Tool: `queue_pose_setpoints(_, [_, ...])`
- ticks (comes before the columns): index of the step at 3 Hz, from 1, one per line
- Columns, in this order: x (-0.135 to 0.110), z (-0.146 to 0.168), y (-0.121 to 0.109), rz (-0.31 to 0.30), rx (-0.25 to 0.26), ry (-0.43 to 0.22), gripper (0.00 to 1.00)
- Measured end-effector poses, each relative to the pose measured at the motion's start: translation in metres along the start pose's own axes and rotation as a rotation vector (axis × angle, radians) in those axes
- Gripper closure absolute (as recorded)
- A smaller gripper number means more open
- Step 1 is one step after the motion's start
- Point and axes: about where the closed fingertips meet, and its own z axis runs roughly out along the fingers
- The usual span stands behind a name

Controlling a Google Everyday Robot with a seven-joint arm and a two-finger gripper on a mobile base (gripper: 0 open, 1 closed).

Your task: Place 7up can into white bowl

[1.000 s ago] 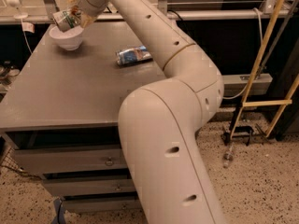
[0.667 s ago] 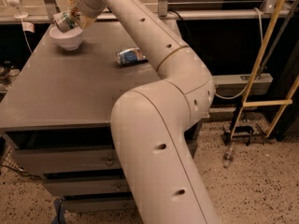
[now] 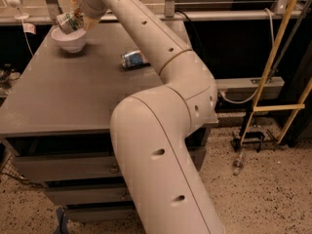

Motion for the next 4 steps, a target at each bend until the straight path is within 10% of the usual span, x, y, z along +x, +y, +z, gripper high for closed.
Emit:
queue_pose_setpoints(3, [-0.0050,0.0106,0.0066,-0.001,-0.014,-0.009,0.05])
queue_pose_setpoints(4, [-0.0060,0.0127,0.0080,-0.001,-0.017,-0.011,0.00])
